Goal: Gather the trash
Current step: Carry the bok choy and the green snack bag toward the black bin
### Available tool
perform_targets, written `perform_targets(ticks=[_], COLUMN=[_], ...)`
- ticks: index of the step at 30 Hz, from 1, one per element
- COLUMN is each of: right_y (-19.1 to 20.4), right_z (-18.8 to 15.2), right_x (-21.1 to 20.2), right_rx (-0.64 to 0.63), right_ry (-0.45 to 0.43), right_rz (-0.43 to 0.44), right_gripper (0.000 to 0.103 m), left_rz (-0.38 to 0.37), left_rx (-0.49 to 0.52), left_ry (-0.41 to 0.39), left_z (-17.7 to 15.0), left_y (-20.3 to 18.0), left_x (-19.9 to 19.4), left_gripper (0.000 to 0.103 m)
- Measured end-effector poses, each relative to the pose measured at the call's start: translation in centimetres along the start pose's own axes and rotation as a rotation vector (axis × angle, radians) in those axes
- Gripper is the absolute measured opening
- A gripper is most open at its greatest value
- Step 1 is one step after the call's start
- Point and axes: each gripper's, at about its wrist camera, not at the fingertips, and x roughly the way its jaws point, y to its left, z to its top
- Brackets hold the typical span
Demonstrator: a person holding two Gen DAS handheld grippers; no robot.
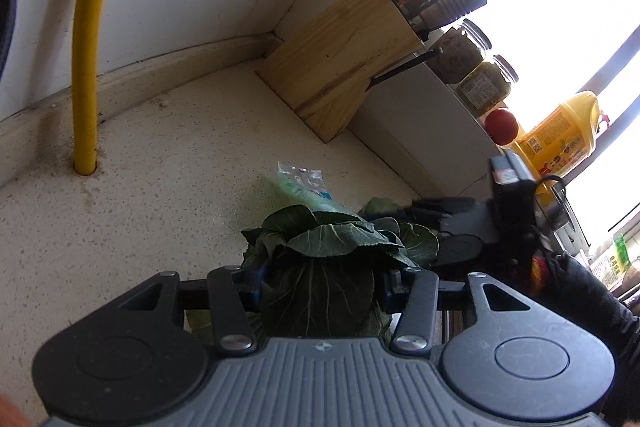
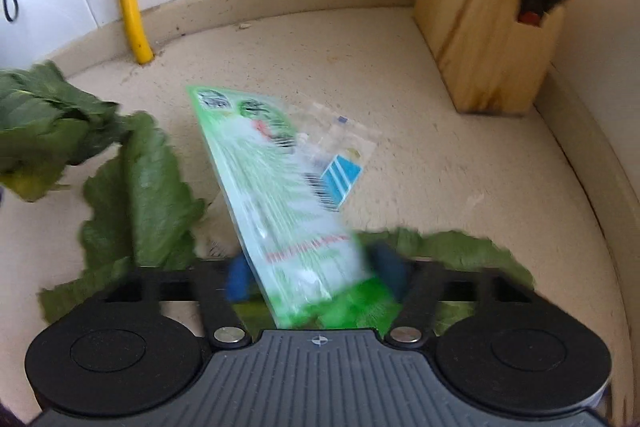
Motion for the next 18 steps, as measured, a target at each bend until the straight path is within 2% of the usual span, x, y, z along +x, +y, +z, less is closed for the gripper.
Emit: perform_targets(ticks=[1, 3, 5, 12, 18], right_y=[-0.5, -1.2, -2.1, -3.6, -3.7], right_z=[-0.2, -0.8, -1.4, -2.9, -4.6], right_x=[-0.2, -0.7, -1.2, -1.5, 0.0], right_rx=[0.041, 0.113, 0.195, 0.470, 0.655], right_ry=[0.003, -0.006, -0.039, -0.161, -0.253], right_rz=[0.019, 0.050, 0.122, 0.389, 0.533], right_gripper=[0.041, 0.037, 0.033, 0.032, 0.032], left_rz=[-0.002, -0.008, -0.011, -0.018, -0.004], left_rx=[-0.001, -0.002, -0.002, -0.029, -0.042], left_ry=[0.000, 0.000, 0.001, 0.006, 0.005], left_z=[0.1, 0.2, 0.2, -0.2, -0.1], left_y=[0.0, -0.1, -0.2, 0.0, 0.3], left_x=[0.1, 0.3, 0.4, 0.5, 1.0], left_gripper=[0.046, 0.046, 0.046, 0.046, 0.046])
